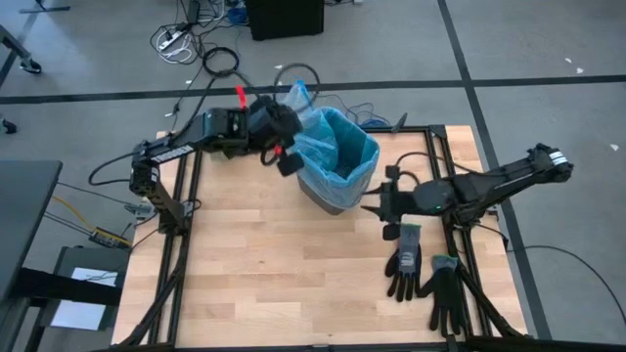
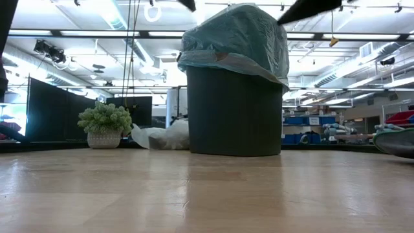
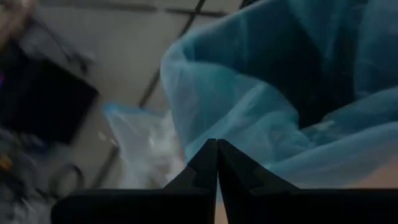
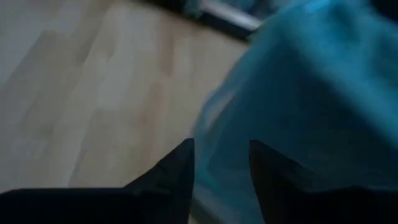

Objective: Place trash/remove bag and relplace
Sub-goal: Insert the new blue trash bag into the trash bin

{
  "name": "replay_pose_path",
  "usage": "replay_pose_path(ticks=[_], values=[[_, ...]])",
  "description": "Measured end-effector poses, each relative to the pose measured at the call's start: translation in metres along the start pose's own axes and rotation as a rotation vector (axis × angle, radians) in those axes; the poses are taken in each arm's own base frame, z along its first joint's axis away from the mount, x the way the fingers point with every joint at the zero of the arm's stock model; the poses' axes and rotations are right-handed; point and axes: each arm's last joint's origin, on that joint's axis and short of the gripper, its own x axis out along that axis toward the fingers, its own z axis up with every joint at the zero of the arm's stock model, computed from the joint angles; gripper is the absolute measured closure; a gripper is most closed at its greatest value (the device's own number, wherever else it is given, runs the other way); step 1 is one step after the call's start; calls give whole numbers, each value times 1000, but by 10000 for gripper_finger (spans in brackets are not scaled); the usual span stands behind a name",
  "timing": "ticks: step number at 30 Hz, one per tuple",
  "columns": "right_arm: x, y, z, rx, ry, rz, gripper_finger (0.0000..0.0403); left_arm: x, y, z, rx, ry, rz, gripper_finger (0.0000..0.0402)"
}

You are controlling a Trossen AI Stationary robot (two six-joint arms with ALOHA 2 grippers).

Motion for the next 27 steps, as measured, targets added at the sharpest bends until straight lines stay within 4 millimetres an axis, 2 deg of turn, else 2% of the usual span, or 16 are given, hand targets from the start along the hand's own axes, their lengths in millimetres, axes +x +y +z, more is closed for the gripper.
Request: replay_pose_path(ticks=[6, 11, 15, 19, 23, 27], values=[[-21, -25, 21, 255, -175, -161, 260, 6, 11, -12, -182, 141, -55, 370], [-37, -49, 38, 370, -243, -224, 261, 15, 11, -27, -302, 276, -1, 329], [-46, -58, 46, 369, -276, -236, 263, 26, 4, -44, -258, 396, 27, 293], [-51, -62, 48, 356, -274, -238, 267, 42, -5, -63, -152, 521, 51, 278], [-56, -63, 44, 338, -241, -229, 268, 46, -27, -65, -111, 456, -27, 277], [-62, -66, 37, 370, -200, -231, 270, 32, -35, -60, -156, 265, -78, 277]])
